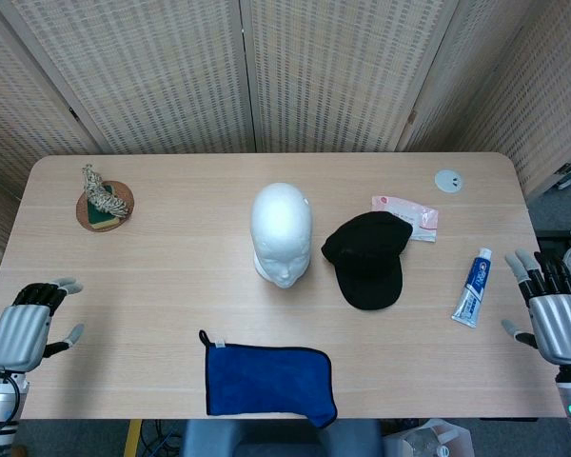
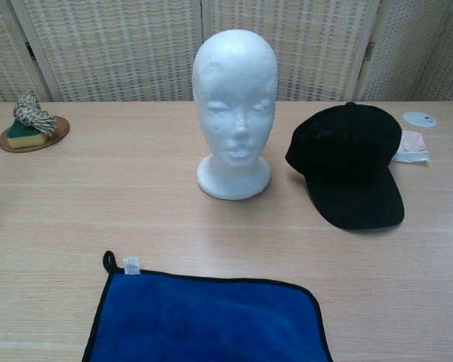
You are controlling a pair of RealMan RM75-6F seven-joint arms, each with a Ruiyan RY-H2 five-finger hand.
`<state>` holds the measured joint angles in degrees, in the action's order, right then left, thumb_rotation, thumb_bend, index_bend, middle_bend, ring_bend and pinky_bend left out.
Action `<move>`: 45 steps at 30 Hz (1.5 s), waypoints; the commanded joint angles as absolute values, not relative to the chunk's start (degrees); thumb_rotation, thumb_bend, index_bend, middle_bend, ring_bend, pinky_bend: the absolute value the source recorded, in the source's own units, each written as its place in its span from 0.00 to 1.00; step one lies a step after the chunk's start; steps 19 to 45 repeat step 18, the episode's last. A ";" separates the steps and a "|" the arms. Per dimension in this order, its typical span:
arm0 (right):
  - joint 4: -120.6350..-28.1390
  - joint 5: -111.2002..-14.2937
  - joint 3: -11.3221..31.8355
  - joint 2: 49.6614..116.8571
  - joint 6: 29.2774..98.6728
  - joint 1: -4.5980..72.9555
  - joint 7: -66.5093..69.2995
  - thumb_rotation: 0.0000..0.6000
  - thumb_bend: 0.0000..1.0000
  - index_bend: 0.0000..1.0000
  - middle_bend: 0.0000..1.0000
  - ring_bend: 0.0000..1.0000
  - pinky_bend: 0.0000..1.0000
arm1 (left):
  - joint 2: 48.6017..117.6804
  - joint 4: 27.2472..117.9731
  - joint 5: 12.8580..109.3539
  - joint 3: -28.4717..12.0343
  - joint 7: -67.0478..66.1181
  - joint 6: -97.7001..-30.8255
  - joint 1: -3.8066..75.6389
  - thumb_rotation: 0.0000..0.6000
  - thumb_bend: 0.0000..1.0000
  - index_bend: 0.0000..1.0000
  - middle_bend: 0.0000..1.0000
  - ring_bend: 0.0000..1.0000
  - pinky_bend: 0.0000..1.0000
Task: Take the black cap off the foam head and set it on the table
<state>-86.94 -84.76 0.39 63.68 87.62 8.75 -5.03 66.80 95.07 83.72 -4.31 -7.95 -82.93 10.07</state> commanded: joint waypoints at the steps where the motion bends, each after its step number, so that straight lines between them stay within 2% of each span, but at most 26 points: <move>1: -86.89 -84.83 0.54 63.82 87.57 8.45 -4.71 1.00 0.00 0.00 0.00 0.00 0.00 | 66.76 95.12 83.86 -4.22 -7.91 -83.02 9.99 1.00 0.22 0.30 0.26 0.24 0.18; 45: -86.85 -85.59 1.34 63.98 87.43 6.55 -4.22 1.00 0.00 0.00 0.00 0.00 0.00 | 66.79 94.61 84.59 -3.97 -6.84 -83.26 9.80 1.00 0.22 0.30 0.26 0.24 0.18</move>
